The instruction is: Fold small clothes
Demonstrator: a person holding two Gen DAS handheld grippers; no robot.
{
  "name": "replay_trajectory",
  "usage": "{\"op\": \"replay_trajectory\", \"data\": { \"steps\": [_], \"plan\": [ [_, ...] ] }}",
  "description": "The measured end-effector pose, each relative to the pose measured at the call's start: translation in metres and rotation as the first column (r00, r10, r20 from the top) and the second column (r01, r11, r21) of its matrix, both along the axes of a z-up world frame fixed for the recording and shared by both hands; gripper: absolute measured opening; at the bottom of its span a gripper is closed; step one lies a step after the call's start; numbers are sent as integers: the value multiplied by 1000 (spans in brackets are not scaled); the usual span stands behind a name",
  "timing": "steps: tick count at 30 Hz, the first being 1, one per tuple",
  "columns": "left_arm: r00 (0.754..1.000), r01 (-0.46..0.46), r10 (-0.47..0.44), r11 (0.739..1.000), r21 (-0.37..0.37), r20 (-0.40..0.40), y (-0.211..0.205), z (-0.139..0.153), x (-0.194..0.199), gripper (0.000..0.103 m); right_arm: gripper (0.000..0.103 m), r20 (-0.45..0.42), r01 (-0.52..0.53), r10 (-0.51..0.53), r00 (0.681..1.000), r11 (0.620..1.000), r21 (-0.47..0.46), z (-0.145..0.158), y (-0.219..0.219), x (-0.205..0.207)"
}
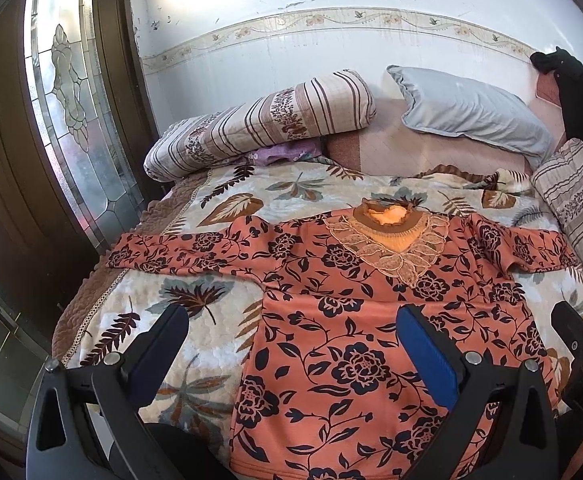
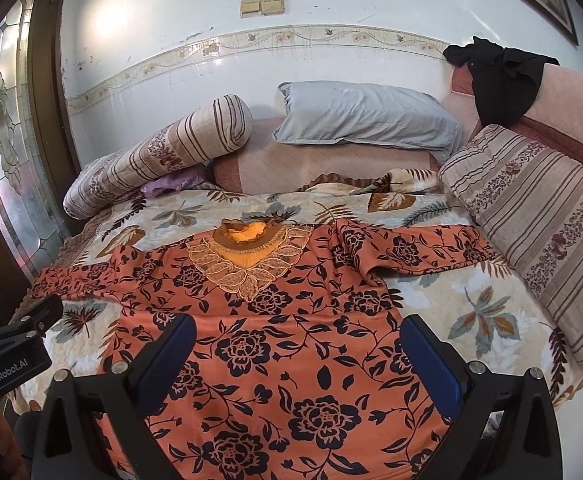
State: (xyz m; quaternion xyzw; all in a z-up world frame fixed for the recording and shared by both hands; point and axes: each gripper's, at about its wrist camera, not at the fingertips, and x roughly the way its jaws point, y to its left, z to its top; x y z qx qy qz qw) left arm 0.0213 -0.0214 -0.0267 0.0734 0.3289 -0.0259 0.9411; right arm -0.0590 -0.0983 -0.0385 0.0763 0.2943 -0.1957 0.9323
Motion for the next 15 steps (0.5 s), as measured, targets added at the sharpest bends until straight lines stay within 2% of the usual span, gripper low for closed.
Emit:
{"op": "replay_trajectory", "data": {
  "steps": [15],
  "plan": [
    [1000, 13, -12, 1000, 6, -20, -9, -7, 11, 103, 103, -20, 16, -16, 1000, 1000, 5, -5, -6, 8]
  ]
}}
